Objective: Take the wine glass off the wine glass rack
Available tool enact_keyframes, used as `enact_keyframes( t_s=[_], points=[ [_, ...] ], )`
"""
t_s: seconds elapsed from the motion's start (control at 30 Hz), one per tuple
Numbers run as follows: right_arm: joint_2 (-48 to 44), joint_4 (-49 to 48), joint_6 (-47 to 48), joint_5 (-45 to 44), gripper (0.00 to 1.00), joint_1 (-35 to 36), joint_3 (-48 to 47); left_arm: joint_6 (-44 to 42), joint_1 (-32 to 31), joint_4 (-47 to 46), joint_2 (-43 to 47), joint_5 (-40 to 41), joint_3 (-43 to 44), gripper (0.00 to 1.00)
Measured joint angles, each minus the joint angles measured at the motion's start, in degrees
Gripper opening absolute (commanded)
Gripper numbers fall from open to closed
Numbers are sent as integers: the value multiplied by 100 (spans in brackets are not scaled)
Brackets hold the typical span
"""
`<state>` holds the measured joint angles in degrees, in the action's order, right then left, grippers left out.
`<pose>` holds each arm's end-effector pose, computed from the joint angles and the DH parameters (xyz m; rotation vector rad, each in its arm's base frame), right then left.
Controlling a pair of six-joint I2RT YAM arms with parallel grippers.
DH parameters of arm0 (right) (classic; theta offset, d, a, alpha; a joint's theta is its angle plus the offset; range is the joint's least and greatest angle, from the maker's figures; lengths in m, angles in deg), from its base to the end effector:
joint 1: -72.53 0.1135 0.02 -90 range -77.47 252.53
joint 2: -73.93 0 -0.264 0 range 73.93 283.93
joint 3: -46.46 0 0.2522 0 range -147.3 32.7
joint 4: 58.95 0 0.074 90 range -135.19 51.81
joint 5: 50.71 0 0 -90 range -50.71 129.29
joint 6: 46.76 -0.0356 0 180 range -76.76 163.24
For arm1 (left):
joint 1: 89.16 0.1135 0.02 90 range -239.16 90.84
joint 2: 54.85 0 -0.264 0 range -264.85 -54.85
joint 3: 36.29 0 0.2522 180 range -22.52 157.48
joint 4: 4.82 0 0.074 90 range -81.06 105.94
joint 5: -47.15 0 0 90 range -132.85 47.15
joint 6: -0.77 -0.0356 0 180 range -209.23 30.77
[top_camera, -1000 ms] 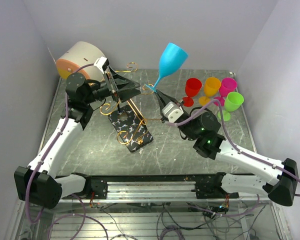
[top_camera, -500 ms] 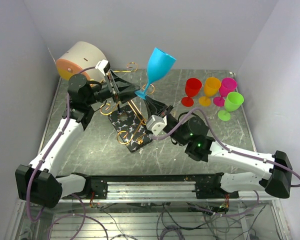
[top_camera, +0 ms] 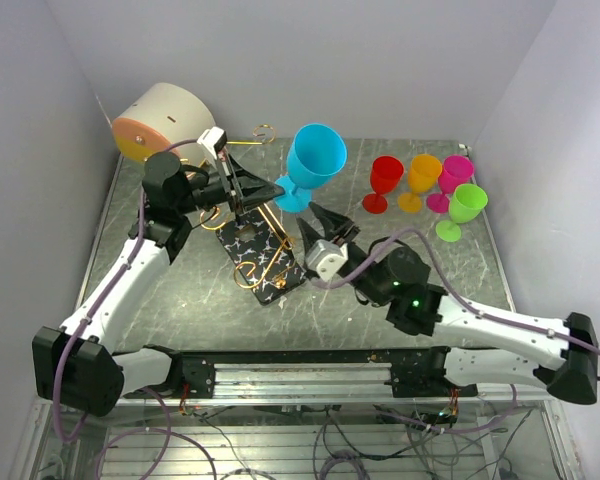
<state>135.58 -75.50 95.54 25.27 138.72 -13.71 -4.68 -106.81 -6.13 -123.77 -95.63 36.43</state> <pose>0.1094 0.2267 0.3675 -1.0100 0.8436 0.0464 0.2505 -0.1094 0.3851 -0.1682 1.9345 -1.9842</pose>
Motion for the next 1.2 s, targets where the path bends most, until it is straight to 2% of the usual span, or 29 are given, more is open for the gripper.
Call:
enact_keyframes(
  t_s=[0.13,0.2,0.23,0.33,0.5,0.6,0.7,0.77,0.8,0.87,0.97,1.2],
  points=[
    [-693,494,-682,-348,44,44,13,-385,90,68,2,219,0,7],
    [-1064,796,-1123,-616,39,44,-39,-623,122,144,31,334,-2,7],
    [-1191,955,-1338,-769,33,44,-101,-754,140,188,57,402,-7,7],
    [-1296,1624,-2050,-1379,0,42,-483,-1252,151,479,234,667,-26,7],
    [-680,2892,-3128,-2638,0,7,-1545,-2159,168,1147,844,1338,-83,7],
    [-146,3775,-3759,-2907,0,-223,-2208,-2664,170,1576,1340,1840,-92,7],
    [321,4756,-4531,-2406,0,-1036,-2951,-3152,170,1967,1845,2350,-94,7],
    [503,5254,-5029,-1703,2,-1923,-3379,-3399,170,2186,2065,2625,-90,7],
    [549,5464,-5272,-1373,13,-2361,-3565,-3521,170,2310,2146,2756,-90,7],
    [588,5759,-5574,-863,33,-2796,-3834,-3713,170,2520,2243,2951,-83,7],
    [662,6094,-6008,129,46,-2986,-4389,-3912,170,2756,2286,3161,-83,7],
    [601,6041,-6620,2319,48,-3003,-4721,-4083,173,2990,2229,3307,-83,7]
  ],
)
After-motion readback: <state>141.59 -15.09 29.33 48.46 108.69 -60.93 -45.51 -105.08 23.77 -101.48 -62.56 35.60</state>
